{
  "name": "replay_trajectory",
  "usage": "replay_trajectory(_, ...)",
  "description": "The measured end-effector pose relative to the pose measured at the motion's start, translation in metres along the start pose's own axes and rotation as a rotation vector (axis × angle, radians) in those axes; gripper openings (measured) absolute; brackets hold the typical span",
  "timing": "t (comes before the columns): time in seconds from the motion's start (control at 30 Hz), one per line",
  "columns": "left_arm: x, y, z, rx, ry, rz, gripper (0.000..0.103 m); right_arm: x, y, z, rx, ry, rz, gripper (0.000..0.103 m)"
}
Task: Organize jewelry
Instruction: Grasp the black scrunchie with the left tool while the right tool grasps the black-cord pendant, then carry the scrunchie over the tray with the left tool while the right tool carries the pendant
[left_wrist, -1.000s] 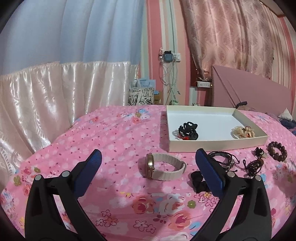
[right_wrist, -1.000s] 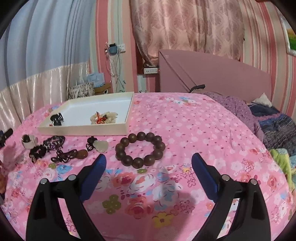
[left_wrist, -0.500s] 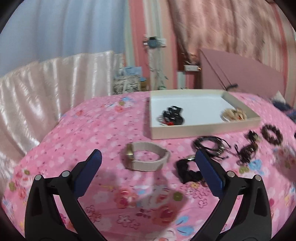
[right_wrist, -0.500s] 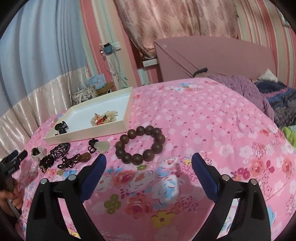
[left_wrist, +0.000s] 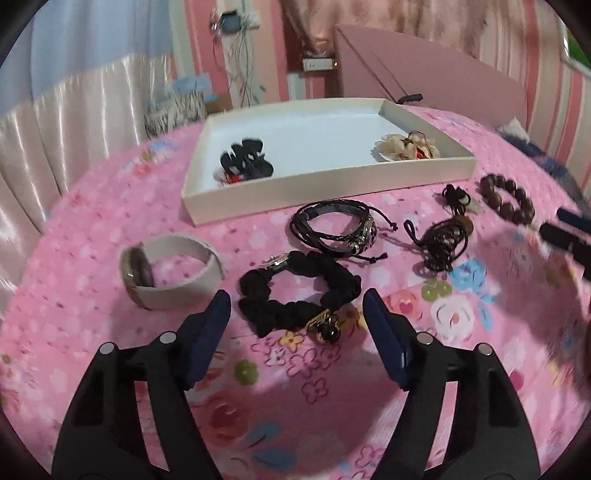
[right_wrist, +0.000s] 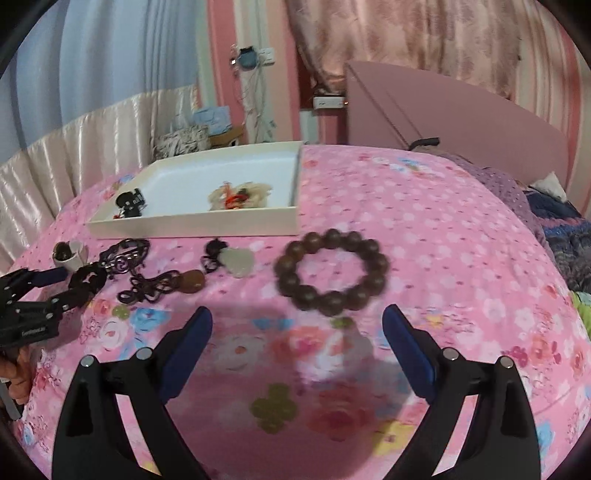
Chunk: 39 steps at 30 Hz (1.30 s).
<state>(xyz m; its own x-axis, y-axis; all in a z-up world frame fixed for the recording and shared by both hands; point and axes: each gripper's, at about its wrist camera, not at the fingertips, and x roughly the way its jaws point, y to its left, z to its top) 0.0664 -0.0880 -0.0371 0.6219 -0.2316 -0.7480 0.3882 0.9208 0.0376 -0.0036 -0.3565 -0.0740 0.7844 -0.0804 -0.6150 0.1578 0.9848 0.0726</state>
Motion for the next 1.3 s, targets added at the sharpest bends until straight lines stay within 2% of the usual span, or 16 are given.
replay_trajectory(0.03,0.003,0.002,0.001,-0.019,0.011,0.0,0.068,0.003,0.005,0.002,-0.004,0.003,0.01,0.093)
replay_trajectory(0.13,0.01,0.003,0.002,-0.036,0.024,-0.003,0.049,0.013,0.028,0.007,-0.058,0.021,0.02,0.092)
replay_trajectory(0.17,0.012,0.002,0.001,-0.035,0.034,-0.003,0.037,0.014,0.031,0.009,-0.072,0.016,0.005,0.092)
replay_trajectory(0.23,0.015,0.003,0.002,-0.041,0.04,-0.016,0.031,0.018,0.031,0.017,-0.045,0.008,0.0,0.092)
replay_trajectory(0.27,0.015,0.004,0.002,-0.043,0.039,-0.019,0.024,0.023,0.03,0.021,-0.017,0.021,0.019,0.091)
replay_trajectory(0.3,0.015,0.004,0.002,-0.047,0.036,-0.021,0.022,0.028,0.032,0.026,-0.008,0.027,0.029,0.087)
replay_trajectory(0.47,0.016,0.006,0.003,-0.053,0.032,-0.031,0.019,0.062,0.052,0.043,-0.038,0.064,0.036,0.071)
replay_trajectory(0.53,0.015,0.009,0.003,-0.061,0.033,-0.038,0.019,0.076,0.057,0.045,-0.046,0.106,0.043,0.055)
replay_trajectory(0.67,0.015,0.016,0.003,-0.094,0.032,-0.057,0.017,0.095,0.054,0.046,-0.032,0.189,0.011,0.047)
replay_trajectory(0.7,0.015,0.017,0.002,-0.1,0.029,-0.06,0.016,0.095,0.054,0.046,-0.034,0.186,-0.003,0.042)
replay_trajectory(0.8,0.013,0.022,0.001,-0.121,0.021,-0.072,0.014,0.092,0.051,0.044,-0.02,0.175,0.021,0.011)
replay_trajectory(0.93,0.006,0.032,-0.003,-0.158,0.001,-0.105,0.013,0.081,0.036,0.043,0.041,0.126,0.07,0.011)
replay_trajectory(1.1,-0.019,0.034,0.003,-0.153,-0.083,-0.095,0.012,0.044,0.033,0.04,0.024,0.037,0.118,0.011)
replay_trajectory(1.2,-0.037,0.038,0.015,-0.156,-0.133,-0.101,0.012,0.024,0.031,0.045,0.007,-0.006,0.129,0.011)
replay_trajectory(1.3,-0.055,0.041,0.034,-0.135,-0.187,-0.077,0.012,0.016,0.032,0.054,-0.023,-0.05,0.098,0.011)
